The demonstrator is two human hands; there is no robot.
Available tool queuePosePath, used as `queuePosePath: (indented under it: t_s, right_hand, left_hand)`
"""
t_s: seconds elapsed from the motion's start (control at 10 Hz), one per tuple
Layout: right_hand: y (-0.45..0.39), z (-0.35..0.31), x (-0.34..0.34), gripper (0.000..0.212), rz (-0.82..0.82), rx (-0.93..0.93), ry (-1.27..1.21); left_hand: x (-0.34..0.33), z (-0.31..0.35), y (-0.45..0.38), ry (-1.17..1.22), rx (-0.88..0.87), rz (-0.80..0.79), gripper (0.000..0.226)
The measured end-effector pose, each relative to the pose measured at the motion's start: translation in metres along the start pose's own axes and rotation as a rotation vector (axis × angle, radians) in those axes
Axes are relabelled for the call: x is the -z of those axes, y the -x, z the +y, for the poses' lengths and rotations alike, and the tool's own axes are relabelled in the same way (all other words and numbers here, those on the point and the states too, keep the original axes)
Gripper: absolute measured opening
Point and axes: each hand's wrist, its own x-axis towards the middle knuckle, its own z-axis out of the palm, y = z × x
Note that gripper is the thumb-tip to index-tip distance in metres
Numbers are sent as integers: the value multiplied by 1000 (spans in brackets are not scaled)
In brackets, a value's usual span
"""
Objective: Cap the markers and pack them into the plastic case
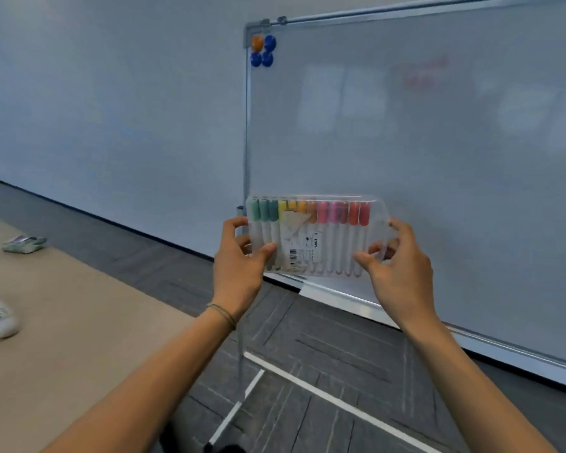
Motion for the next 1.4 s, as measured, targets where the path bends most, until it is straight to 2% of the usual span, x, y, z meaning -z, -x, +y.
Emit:
queuePosePath:
  t_s: [0.1,0.3,0.5,0.8,1.2,1.4]
  right_hand:
    - [-6,35,15,51,80,-100,-5]
    - [-9,97,20,56,195,-205,43]
    - [-2,145,3,57,205,-313,42]
    - [2,183,-28,49,200,-370,75]
    - [11,194,-38,44,204,-387,33]
    - [15,192,-38,40,204,-395,4]
  left_hand:
    - [-49,-9,-10,5,-6,-69,47]
    - [-120,-44,-14,-10,18,-149,49]
    - [-150,-86,-12,-74,61,-200,49]
    - [-165,-129,-21,-162,118,-233,48]
    - [-169,-147,-22,-182,105,-244,49]
    - [-165,-149,-19,-188,98,-240,38]
